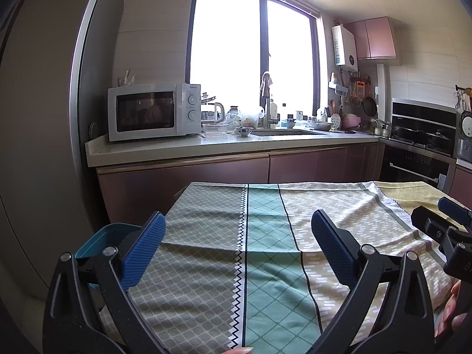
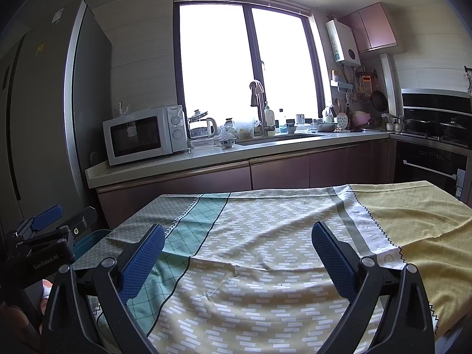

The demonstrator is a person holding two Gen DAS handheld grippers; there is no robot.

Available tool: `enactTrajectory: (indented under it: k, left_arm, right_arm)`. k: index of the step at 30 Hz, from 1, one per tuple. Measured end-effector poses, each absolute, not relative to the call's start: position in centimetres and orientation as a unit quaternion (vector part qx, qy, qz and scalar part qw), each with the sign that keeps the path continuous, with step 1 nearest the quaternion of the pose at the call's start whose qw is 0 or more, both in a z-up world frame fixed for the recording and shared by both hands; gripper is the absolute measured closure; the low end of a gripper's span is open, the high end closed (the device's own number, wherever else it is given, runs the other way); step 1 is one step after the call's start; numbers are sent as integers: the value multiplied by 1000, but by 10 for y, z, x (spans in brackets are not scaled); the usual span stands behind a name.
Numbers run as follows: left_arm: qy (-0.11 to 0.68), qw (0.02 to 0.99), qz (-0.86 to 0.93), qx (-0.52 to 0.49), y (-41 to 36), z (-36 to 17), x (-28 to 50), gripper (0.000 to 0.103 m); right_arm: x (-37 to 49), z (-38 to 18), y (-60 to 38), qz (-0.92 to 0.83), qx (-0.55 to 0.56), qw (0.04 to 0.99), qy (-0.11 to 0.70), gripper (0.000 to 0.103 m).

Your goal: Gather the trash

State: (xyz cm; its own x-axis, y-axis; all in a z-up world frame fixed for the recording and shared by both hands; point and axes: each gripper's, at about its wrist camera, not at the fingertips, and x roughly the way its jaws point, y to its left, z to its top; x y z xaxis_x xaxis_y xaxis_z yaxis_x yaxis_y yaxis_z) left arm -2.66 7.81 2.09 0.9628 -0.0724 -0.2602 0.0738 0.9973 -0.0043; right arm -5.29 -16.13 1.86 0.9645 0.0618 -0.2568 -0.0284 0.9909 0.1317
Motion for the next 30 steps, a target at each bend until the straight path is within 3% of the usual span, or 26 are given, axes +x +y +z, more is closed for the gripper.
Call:
enactTrajectory:
  k: [30]
  left_arm:
    - [134, 990, -37, 5, 76, 18, -26, 6]
  right_arm:
    - [-54, 17, -164, 16, 67, 989, 133, 7]
